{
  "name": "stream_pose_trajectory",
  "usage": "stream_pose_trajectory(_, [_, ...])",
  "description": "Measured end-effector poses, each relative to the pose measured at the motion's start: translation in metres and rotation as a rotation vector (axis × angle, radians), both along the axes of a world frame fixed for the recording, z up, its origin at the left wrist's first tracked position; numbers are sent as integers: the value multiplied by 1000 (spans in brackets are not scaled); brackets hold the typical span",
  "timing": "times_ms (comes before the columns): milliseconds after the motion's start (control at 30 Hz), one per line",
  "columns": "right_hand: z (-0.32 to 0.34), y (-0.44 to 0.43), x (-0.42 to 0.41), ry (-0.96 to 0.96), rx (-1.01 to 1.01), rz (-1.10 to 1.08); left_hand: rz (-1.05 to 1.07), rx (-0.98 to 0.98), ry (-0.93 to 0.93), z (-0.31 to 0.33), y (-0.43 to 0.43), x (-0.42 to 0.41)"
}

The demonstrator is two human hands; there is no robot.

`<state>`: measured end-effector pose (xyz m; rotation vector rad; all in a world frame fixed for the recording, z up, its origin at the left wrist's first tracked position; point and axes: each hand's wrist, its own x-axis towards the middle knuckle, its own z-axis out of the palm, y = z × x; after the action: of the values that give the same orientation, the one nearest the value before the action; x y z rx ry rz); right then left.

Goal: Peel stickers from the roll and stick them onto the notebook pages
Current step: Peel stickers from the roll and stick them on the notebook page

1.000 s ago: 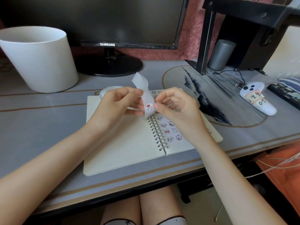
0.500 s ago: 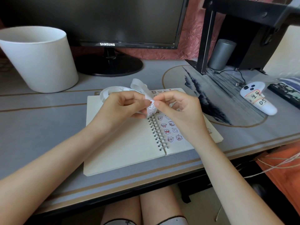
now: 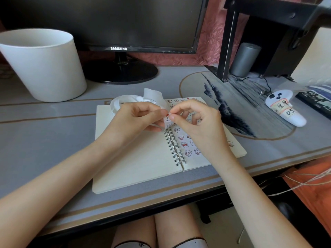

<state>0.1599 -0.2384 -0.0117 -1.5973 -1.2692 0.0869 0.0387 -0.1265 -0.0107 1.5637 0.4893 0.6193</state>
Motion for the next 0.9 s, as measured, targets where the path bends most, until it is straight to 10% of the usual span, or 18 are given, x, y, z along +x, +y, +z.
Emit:
stream_pose_trajectory(400, [-2,-7,-2,-148,-10,-43,27,0,15,-1,0,0])
stream_pose_trajectory(700, [19,-53,5,428,-331,94,46,-4,16,0,-1,0])
stream_pose_trajectory(900, [12,-68,7,452,-497,47,46,8,20,0,0,0])
